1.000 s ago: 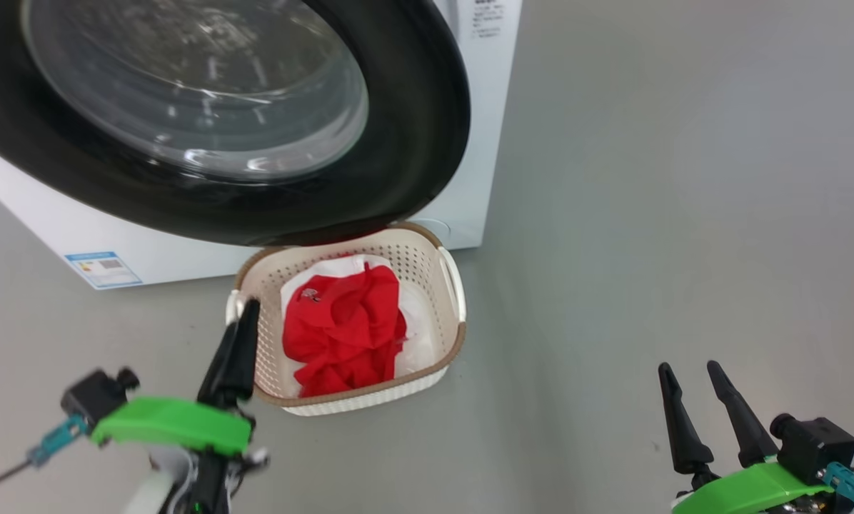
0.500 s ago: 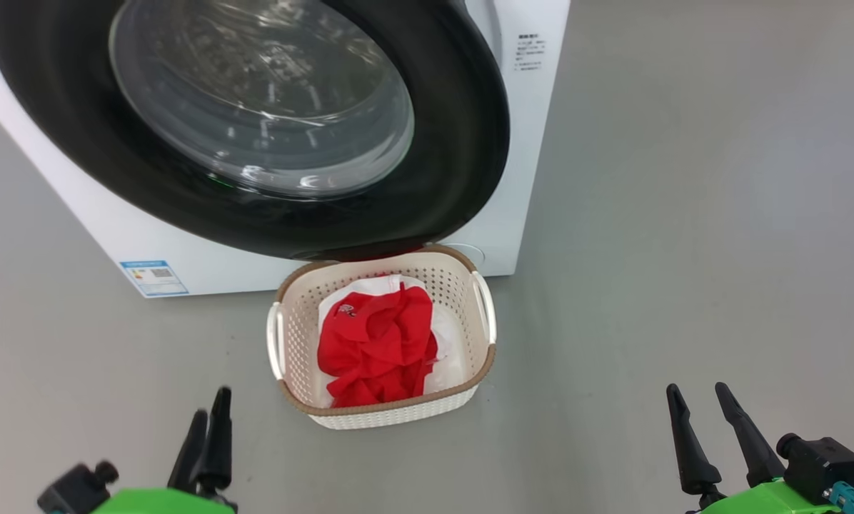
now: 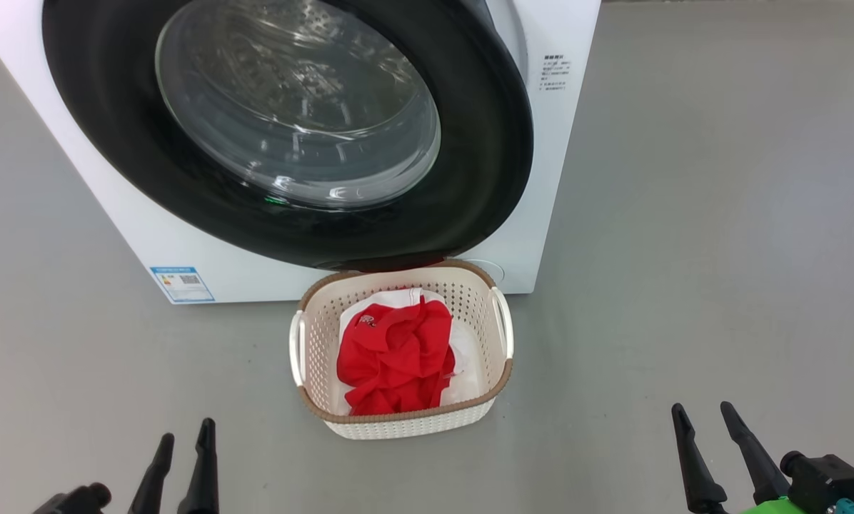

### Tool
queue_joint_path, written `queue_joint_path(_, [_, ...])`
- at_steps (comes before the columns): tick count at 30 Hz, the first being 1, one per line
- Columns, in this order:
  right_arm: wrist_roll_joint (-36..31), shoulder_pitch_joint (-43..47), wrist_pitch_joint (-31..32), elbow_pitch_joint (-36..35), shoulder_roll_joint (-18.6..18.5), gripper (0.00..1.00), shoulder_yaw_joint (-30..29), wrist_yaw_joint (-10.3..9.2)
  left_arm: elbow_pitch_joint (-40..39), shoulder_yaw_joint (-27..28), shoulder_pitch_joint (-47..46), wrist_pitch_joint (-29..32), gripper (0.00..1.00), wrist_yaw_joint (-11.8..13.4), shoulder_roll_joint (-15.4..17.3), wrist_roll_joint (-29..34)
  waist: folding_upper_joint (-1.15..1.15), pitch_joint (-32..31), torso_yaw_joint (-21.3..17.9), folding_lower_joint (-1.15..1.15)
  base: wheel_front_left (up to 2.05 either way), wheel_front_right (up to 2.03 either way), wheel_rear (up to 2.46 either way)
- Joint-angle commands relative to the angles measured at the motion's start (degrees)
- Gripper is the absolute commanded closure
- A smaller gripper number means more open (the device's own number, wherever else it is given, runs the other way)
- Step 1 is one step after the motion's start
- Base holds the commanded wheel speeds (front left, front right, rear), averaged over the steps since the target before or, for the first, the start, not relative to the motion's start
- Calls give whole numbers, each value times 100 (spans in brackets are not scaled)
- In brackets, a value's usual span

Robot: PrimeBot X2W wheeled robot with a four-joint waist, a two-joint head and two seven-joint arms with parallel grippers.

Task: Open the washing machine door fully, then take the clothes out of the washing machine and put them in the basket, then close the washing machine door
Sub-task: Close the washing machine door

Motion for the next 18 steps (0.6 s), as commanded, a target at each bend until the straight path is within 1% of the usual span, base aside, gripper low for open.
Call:
queue_joint_path(1, [-118,21,-37,-120,-87,0,141,42,-195,260,-9,-46,0,-37,47,253,0,-43,8,0,0,0,0])
queue_joint_path(5, [-121,57,-37,-122,-81,0,134,42,-443,377,125,-46,0,-37,-22,1123,0,-84,32,0,0,0,0])
queue_joint_path(8, [-127,67,-37,-129,-75,0,129,42,-658,524,201,-46,0,-37,-129,1663,0,-95,55,0,0,0,0])
queue_joint_path(9, [-127,67,-37,-129,-75,0,129,42,-658,524,201,-46,0,-37,-129,1663,0,-95,55,0,0,0,0])
queue_joint_path(15, [-130,69,-37,-139,-66,0,121,42,-1124,726,369,-46,0,-37,-312,2540,0,-113,92,0,0,0,0])
queue_joint_path(18, [-133,65,-37,-154,-64,0,125,42,-1304,726,467,-46,0,-37,-358,2808,0,-120,85,0,0,0,0])
